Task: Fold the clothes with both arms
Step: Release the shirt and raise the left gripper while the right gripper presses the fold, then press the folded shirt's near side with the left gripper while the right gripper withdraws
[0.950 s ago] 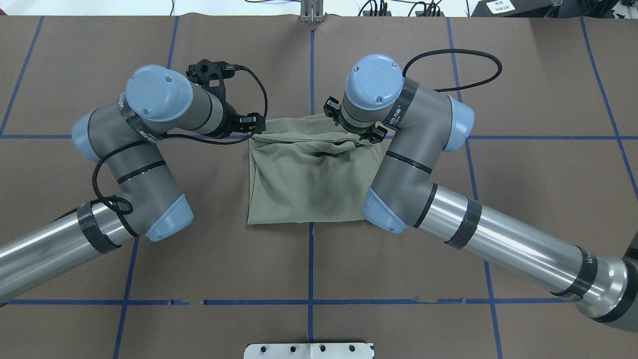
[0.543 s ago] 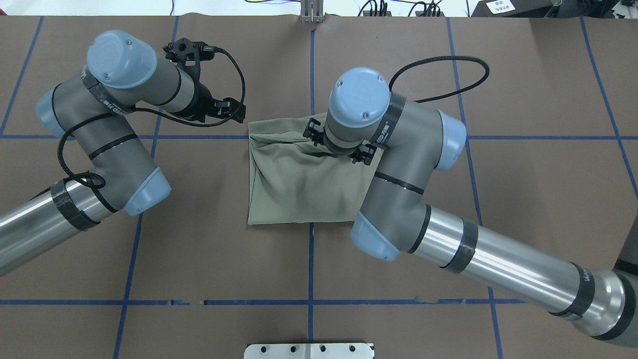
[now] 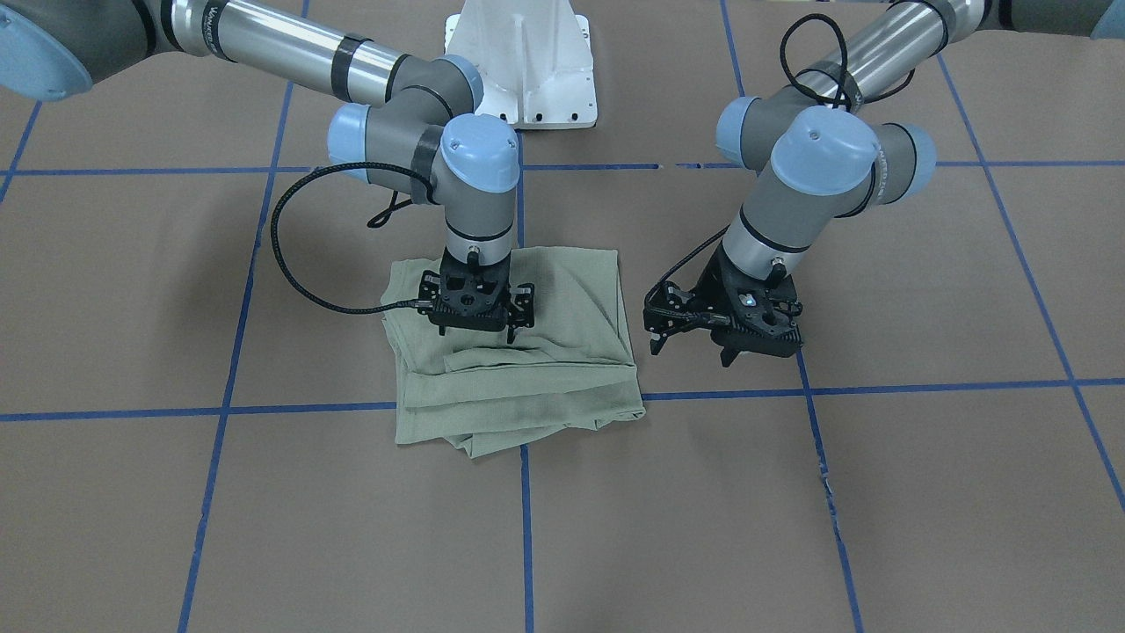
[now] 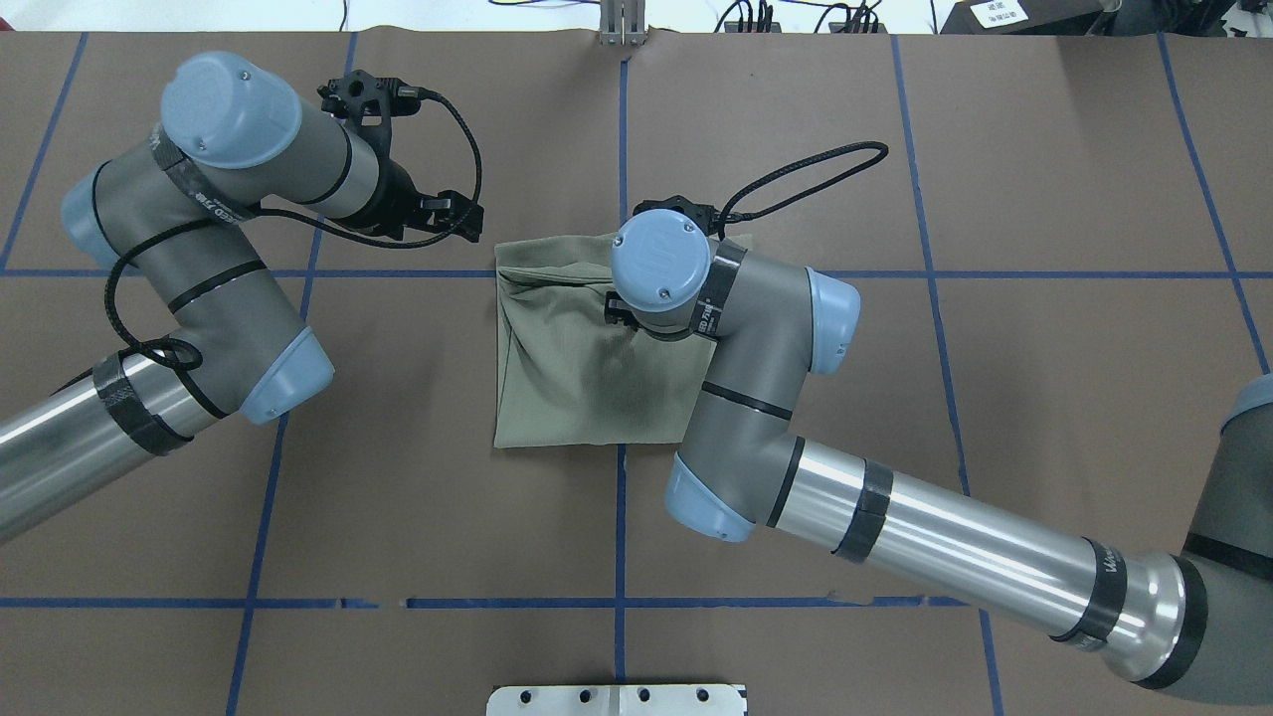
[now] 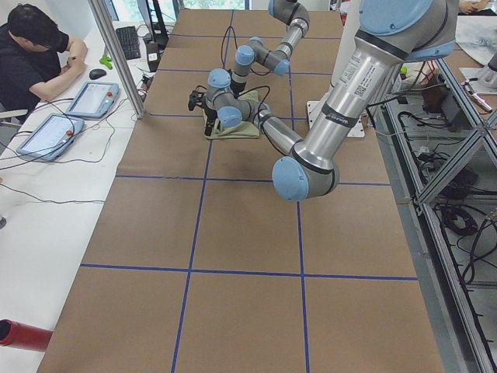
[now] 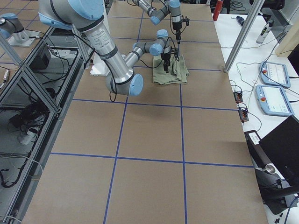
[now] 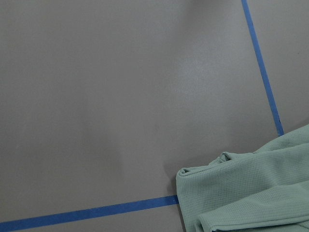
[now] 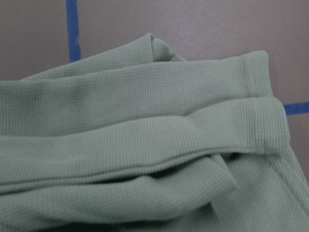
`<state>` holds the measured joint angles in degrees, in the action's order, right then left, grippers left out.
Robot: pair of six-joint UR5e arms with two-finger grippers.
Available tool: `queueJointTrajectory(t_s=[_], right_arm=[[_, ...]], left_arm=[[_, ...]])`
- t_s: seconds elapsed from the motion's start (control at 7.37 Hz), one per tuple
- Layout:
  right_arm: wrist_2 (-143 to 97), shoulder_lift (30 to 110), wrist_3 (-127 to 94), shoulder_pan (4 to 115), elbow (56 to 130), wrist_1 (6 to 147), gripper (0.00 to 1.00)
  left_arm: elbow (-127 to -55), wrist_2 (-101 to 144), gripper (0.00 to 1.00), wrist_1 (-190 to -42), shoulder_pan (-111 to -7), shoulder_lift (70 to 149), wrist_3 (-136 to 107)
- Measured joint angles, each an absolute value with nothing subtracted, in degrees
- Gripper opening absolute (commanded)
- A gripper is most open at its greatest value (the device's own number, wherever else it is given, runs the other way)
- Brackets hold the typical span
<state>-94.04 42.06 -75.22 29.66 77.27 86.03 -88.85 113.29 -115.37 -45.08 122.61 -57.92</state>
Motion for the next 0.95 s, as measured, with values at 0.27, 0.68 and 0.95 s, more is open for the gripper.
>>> queueJointTrajectory(t_s=[0.27,0.68,0.95], right_arm=[[-91.5,39.8,-73.5,32.6,70.8,84.1,1.0],[-88.2,37.7,-68.4,40.2,61.5,78.3,1.0],[-95.8,36.8,-62.0,46.0,60.5,77.7,1.0]], left_arm=[[-88.9,113.3,1.0,-115.8,-45.1,122.5,-58.0],[-89.1,113.2,1.0,-115.8,-44.8,122.6,-59.2],[-88.6,112.8,1.0,-115.2,-41.7,123.5,-63.2]])
